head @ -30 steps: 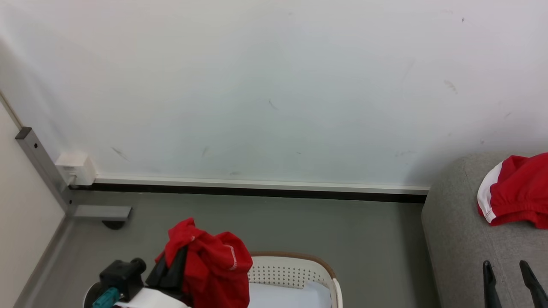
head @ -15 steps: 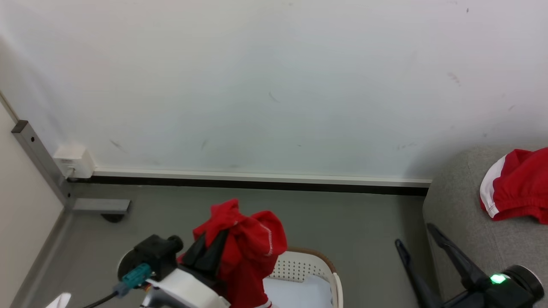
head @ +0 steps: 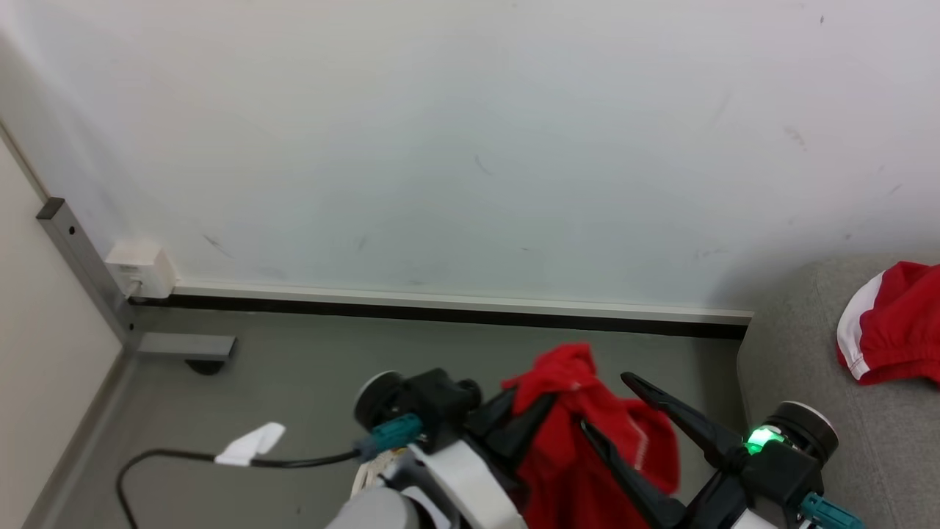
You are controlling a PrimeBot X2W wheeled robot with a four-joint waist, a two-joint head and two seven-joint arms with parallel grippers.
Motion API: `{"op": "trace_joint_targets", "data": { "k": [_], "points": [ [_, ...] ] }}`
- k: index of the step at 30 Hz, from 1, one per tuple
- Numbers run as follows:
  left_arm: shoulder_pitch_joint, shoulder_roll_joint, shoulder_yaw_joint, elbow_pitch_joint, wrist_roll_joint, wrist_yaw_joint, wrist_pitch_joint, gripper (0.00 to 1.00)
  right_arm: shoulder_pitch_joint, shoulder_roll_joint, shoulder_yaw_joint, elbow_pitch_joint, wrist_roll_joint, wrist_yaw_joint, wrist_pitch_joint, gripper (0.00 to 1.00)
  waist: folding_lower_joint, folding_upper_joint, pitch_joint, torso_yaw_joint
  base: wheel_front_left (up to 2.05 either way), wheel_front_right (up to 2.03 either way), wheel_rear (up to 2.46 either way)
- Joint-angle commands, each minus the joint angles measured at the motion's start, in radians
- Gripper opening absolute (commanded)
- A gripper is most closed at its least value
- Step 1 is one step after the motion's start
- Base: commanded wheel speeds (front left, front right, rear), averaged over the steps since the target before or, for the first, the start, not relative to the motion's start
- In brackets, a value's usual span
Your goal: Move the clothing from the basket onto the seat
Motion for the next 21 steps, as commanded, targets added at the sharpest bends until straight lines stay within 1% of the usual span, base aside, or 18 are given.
{"op": "trace_joint_targets", "data": {
  "k": [1,7,8,9,11,15,16,17,18,19,21],
  "points": [
    [-0.026,-0.002,-0.028,0.002,-0.011,-0.002,-0.006,0.00,-0.018,-0.010,0.006,0.012,0.013,-0.002,0.001,1.00,-0.0001,-0.0001,0.001,-0.002,0.00,0.00,0.00],
    [-0.075,0.006,-0.143,-0.024,-0.066,-0.003,-0.020,0.00,-0.018,-0.022,0.040,0.051,0.047,-0.002,0.038,1.00,-0.0001,-0.0001,0.001,-0.010,0.00,0.00,0.00],
    [-0.079,0.008,-0.155,-0.029,-0.075,-0.003,-0.024,0.00,-0.015,-0.024,0.050,0.054,0.062,-0.002,0.043,0.27,-0.0001,-0.0001,0.001,-0.012,0.00,0.00,0.00],
    [-0.081,0.009,-0.162,-0.035,-0.088,-0.003,-0.030,0.00,-0.011,-0.024,0.052,0.058,0.085,-0.002,0.043,0.00,-0.0001,-0.0001,0.001,-0.013,0.00,0.00,0.00],
    [-0.084,0.018,-0.172,-0.034,-0.106,-0.003,-0.038,0.00,-0.006,-0.027,0.058,0.060,0.122,-0.002,0.047,0.00,-0.0001,-0.0001,0.001,-0.016,0.00,0.00,0.00],
    [-0.072,0.030,-0.169,-0.003,-0.112,0.000,-0.057,0.00,-0.003,-0.029,0.025,0.063,0.170,-0.002,0.039,0.00,-0.0001,-0.0001,0.001,-0.031,0.00,0.00,0.00],
    [-0.068,0.033,-0.167,0.006,-0.110,0.003,-0.063,0.08,-0.003,-0.031,0.016,0.062,0.178,-0.002,0.041,0.00,-0.0001,-0.0001,0.003,-0.037,0.00,0.00,0.00],
    [-0.065,0.035,-0.166,0.016,-0.107,0.004,-0.070,0.35,-0.003,-0.034,0.004,0.062,0.185,-0.002,0.042,0.00,-0.0001,-0.0001,0.004,-0.042,0.00,0.00,0.00],
    [-0.064,0.036,-0.164,0.025,-0.102,0.007,-0.080,0.74,-0.006,-0.038,-0.007,0.061,0.188,-0.002,0.044,0.00,-0.0001,-0.0001,0.007,-0.049,0.00,0.00,0.00],
    [-0.062,0.036,-0.162,0.035,-0.097,0.008,-0.091,1.00,-0.008,-0.041,-0.019,0.059,0.192,-0.002,0.045,0.00,-0.0001,-0.0001,0.009,-0.056,0.00,0.00,0.00],
    [-0.056,0.034,-0.164,0.060,-0.091,0.013,-0.111,1.00,-0.014,-0.046,-0.044,0.052,0.200,-0.002,0.044,0.00,-0.0001,-0.0001,0.015,-0.074,0.00,0.00,0.00]
  ]
}}
